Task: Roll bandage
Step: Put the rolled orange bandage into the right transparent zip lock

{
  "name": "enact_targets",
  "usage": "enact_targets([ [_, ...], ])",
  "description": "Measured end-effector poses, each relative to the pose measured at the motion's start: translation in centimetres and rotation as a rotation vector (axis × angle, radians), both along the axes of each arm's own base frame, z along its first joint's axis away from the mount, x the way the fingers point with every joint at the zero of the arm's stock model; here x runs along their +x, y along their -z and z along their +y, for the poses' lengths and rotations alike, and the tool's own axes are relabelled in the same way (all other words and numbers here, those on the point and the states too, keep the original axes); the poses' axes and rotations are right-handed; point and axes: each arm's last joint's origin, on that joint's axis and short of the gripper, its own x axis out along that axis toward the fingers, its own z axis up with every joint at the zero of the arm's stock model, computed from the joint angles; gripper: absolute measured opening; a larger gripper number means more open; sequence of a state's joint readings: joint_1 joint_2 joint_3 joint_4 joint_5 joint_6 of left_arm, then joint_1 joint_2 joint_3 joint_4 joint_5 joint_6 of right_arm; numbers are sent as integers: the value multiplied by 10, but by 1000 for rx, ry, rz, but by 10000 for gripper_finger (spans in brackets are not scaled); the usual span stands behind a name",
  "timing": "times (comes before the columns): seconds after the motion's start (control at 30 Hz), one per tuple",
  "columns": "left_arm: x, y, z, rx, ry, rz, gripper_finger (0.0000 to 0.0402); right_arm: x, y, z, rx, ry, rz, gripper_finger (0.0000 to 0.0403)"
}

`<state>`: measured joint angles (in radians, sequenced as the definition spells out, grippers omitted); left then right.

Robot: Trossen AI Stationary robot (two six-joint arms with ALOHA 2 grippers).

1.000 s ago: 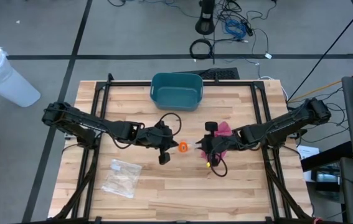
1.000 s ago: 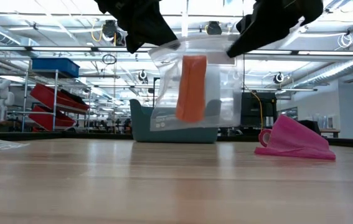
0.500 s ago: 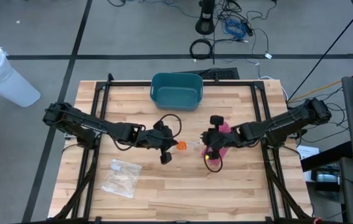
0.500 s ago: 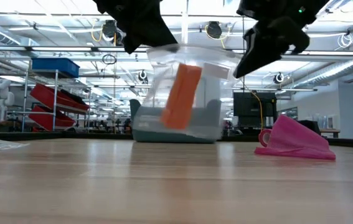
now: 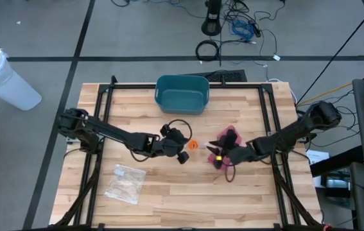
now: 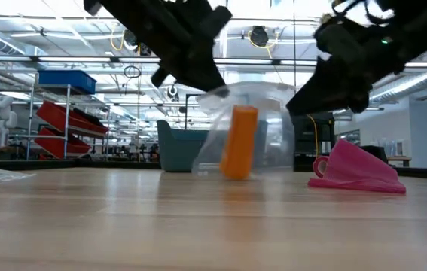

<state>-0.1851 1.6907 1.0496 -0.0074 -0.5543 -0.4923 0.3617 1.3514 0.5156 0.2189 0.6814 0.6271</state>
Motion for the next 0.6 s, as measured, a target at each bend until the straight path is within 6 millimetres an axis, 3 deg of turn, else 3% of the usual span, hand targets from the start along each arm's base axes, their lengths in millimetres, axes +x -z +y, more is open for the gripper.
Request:
enact_targets([
  [0.27, 11, 5, 2, -9, -12, -78, 6, -18, 8, 24, -136, -102, -62, 99],
  [0.6, 15, 3, 27, -102, -152, -156, 6, -33, 2, 41, -414, 33, -72, 87],
])
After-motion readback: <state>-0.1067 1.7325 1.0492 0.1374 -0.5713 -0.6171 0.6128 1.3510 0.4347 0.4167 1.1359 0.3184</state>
